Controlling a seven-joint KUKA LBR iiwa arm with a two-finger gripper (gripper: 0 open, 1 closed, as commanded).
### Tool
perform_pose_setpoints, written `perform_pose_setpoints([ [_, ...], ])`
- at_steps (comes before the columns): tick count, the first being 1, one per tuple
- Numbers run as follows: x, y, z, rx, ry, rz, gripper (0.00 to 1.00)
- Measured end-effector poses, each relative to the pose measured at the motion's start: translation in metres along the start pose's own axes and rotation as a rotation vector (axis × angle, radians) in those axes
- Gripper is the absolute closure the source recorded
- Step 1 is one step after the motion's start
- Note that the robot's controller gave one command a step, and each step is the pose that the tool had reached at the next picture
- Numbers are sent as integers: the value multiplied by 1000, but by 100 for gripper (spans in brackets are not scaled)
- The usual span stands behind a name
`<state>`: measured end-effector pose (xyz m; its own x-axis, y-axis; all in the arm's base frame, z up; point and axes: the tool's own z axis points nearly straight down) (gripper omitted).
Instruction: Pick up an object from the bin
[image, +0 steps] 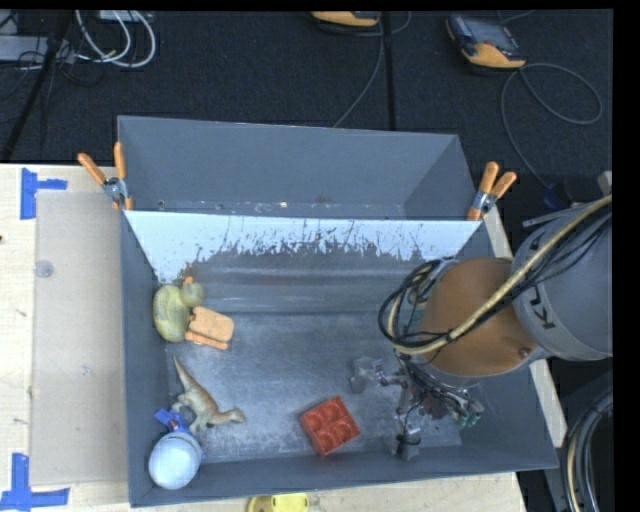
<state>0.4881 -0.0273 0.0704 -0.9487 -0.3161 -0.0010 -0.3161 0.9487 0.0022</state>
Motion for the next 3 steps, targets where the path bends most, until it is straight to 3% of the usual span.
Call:
perform_pose_setpoints([
  [2, -25, 72, -3, -2, -3, 15, 0],
  [3, -24, 88, -1, 5, -12, -102, 100],
])
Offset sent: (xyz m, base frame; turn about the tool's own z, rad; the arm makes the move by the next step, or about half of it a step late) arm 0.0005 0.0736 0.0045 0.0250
